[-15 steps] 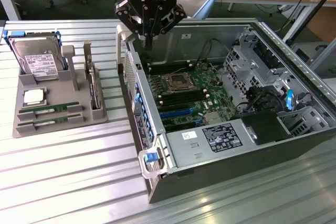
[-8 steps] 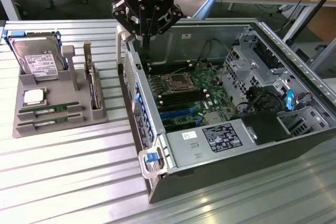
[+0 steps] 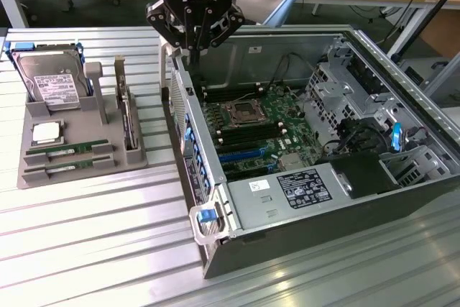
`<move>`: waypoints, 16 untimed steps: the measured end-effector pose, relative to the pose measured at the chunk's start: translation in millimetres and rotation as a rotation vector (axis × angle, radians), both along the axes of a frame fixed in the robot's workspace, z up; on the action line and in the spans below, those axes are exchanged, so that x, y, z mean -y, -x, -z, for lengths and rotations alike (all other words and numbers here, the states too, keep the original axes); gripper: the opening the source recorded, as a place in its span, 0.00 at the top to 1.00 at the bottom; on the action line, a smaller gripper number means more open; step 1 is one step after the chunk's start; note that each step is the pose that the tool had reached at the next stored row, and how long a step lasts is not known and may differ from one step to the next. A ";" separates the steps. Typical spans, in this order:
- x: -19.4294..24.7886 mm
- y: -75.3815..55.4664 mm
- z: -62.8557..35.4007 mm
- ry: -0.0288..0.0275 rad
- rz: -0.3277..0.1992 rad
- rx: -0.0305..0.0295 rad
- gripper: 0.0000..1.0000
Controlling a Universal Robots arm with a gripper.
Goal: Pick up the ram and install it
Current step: 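Reach for the ram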
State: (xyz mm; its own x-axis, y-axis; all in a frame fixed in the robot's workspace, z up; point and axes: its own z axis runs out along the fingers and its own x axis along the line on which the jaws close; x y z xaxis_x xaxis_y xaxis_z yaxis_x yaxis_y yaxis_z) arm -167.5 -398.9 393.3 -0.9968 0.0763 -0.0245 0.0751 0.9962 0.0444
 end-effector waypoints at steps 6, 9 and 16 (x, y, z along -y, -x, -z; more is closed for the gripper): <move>0.0 5.3 0.0 0.0000 0.000 0.0000 0.90; 0.0 7.7 0.0 0.0001 0.000 0.0000 0.90; 0.0 11.1 0.0 0.0000 0.000 0.0000 0.90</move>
